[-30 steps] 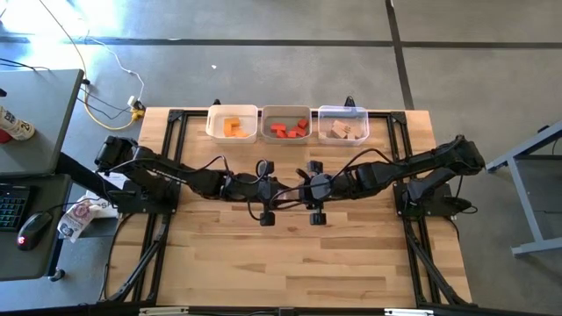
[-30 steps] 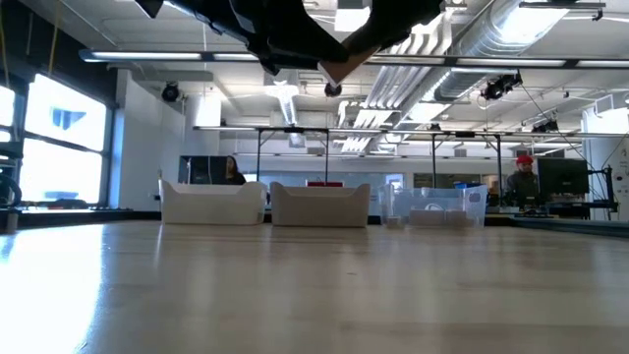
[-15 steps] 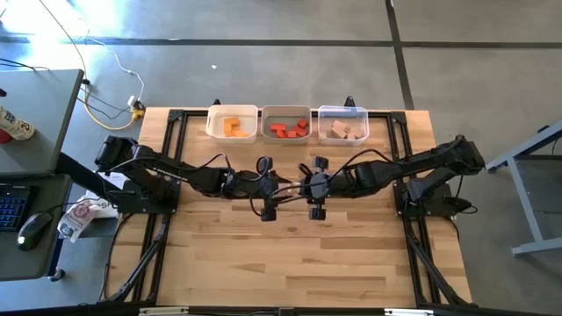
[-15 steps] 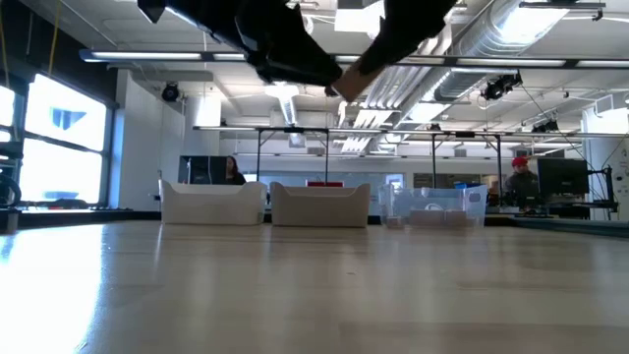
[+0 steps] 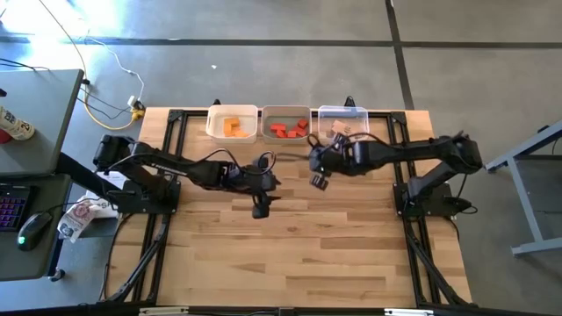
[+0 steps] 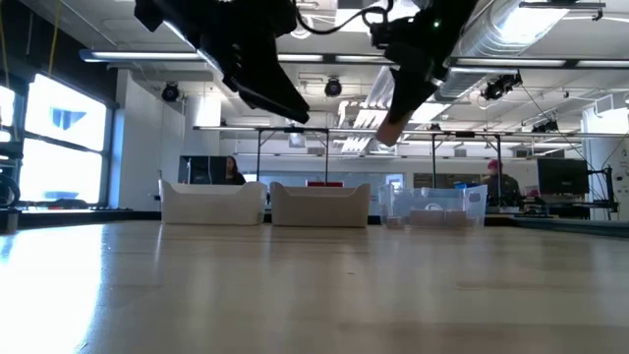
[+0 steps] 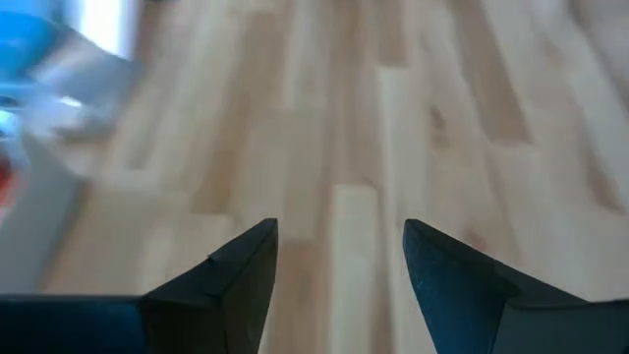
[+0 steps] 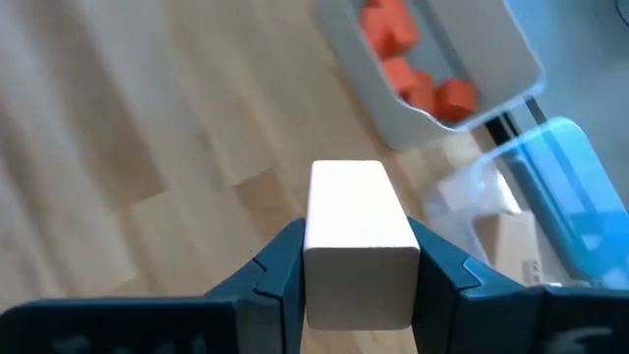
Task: Sort & place blocks by color
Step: Put the brown block into the transparent bin
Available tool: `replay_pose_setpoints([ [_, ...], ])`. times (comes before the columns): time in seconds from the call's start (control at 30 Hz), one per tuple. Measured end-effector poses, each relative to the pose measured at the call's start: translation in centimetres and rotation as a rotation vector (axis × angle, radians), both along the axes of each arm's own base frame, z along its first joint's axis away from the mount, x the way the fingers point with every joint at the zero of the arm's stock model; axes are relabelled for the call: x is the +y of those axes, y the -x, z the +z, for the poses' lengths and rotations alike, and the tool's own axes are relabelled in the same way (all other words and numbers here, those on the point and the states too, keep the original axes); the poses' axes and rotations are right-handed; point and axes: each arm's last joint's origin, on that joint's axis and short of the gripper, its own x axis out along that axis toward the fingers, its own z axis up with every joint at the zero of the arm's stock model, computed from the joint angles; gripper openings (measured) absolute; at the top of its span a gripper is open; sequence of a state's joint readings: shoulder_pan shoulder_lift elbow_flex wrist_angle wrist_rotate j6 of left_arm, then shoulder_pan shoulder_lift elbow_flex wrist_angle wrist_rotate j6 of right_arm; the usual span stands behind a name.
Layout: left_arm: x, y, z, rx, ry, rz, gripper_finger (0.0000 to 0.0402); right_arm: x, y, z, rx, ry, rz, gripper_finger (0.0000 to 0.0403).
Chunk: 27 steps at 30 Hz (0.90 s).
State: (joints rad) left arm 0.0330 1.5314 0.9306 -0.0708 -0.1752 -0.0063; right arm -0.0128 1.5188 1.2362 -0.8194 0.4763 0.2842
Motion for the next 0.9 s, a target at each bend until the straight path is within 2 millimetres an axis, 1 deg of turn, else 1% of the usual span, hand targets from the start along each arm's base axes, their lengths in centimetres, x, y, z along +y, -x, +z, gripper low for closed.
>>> replay_pose_setpoints([
  [0.13, 0.5, 0.6, 0.3, 0.026, 0.069, -0.086, 0.0205, -2.6, 0.3, 0.0, -0.013, -0.027, -0.108, 0.0104],
  [0.27, 1.2, 1.1, 0.6, 0.036, 0.119, -0.116, 0.0204, -5.6, 0.9, -0.1, -0.031, -0.068, -0.24, 0.0104],
  [0.43, 1.6, 2.2, -0.6, -0.005, 0.168, -0.138, 0.0204, -8.9, 1.9, -0.1, -0.04, -0.072, -0.359, 0.0104],
  [0.57, 1.7, 4.0, -2.0, -0.035, 0.234, -0.134, 0.0203, -11.3, 3.0, -0.1, -0.063, -0.099, -0.465, 0.0104],
  [0.63, 1.8, 5.1, -2.4, -0.053, 0.245, -0.116, 0.0202, -12.4, 3.5, -0.1, -0.068, -0.099, -0.509, 0.0104],
  [0.8, 1.6, 7.6, -2.5, -0.119, 0.257, -0.096, 0.0202, -14.6, 4.8, -0.2, -0.095, -0.109, -0.615, 0.0104],
  [0.9, 1.3, 9.0, -2.1, -0.18, 0.248, -0.103, 0.0202, -15.6, 5.3, -0.9, -0.131, -0.136, -0.645, 0.0104],
])
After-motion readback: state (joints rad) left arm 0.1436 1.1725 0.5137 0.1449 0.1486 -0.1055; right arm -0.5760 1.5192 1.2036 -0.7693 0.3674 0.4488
